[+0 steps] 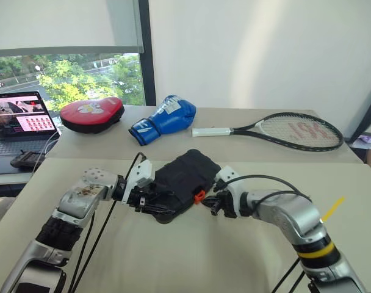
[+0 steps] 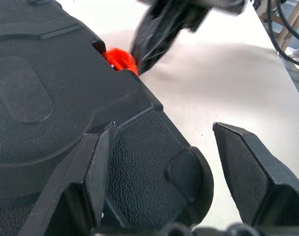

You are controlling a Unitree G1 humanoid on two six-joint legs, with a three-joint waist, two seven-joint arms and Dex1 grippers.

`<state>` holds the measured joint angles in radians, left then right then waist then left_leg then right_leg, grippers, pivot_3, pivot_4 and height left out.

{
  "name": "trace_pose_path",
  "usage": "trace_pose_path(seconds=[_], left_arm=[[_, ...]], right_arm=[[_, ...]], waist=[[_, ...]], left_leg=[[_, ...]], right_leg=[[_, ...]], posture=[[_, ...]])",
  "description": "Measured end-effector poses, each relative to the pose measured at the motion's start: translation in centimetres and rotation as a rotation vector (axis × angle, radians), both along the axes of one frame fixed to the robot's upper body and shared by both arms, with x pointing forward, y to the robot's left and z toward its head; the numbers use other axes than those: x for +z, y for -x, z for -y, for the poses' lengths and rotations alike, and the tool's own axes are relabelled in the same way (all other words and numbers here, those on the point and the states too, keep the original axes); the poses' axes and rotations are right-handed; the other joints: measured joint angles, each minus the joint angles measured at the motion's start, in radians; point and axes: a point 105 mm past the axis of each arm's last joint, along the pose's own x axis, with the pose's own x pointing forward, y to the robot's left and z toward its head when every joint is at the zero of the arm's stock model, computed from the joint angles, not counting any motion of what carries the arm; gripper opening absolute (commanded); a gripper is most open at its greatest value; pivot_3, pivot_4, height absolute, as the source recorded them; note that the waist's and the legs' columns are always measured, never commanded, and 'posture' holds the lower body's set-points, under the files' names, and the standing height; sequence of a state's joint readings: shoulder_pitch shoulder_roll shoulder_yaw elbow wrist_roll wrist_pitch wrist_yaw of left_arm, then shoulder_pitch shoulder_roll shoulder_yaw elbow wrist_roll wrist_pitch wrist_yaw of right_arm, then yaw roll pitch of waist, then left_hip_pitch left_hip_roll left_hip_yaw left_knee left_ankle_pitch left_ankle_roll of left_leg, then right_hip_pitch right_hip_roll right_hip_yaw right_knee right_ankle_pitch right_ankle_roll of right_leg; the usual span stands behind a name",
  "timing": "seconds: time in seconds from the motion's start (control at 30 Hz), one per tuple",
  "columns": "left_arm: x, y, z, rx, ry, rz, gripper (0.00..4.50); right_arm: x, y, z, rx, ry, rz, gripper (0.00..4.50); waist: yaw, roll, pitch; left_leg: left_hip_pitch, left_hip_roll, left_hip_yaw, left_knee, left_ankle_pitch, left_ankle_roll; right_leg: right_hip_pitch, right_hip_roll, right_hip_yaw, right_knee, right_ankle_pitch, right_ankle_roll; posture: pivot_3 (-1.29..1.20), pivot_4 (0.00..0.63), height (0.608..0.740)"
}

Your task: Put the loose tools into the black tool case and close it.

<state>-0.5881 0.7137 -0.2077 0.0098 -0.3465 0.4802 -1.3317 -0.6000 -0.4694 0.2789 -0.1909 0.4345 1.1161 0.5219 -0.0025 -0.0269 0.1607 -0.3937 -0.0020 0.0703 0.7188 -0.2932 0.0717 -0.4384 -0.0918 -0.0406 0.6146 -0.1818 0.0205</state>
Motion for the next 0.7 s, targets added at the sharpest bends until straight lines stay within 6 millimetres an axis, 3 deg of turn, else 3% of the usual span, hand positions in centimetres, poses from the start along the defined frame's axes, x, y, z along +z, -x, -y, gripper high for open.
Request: trace_pose_path(seconds=[0.07, 0.3, 0.7], left_arm=[[0.0, 0.0, 0.1, 0.002, 0.002, 0.003, 3.43], [-0.1, 0.3, 0.1, 0.012, 0.008, 0.014, 3.43], [-0.2, 0.3, 0.1, 0.028, 0.016, 0.017, 3.43]], right_arm=[[-0.8, -0.6, -0.7, 0.002, 0.003, -0.018, 0.07], [-0.5, -0.5, -0.9, 0.043, -0.016, -0.004, 0.07], [3.1, 1.1, -1.1, 0.149, -0.046, 0.088, 0.07]], waist=[[-0.003, 0.000, 0.000], [-0.012, 0.000, 0.000], [-0.009, 0.000, 0.000]], left_leg=[[0.000, 0.000, 0.000, 0.000, 0.000, 0.000], [0.000, 0.001, 0.000, -0.003, 0.001, -0.001], [0.002, 0.000, 0.000, -0.004, 0.001, -0.001]], right_leg=[[0.000, 0.000, 0.000, 0.001, 0.000, 0.000], [-0.001, 0.000, 0.000, 0.001, 0.000, 0.000], [0.000, -0.001, 0.000, 0.000, 0.000, 0.000]], posture=[[0.00, 0.150, 0.740], [0.00, 0.150, 0.740], [0.00, 0.150, 0.740]])
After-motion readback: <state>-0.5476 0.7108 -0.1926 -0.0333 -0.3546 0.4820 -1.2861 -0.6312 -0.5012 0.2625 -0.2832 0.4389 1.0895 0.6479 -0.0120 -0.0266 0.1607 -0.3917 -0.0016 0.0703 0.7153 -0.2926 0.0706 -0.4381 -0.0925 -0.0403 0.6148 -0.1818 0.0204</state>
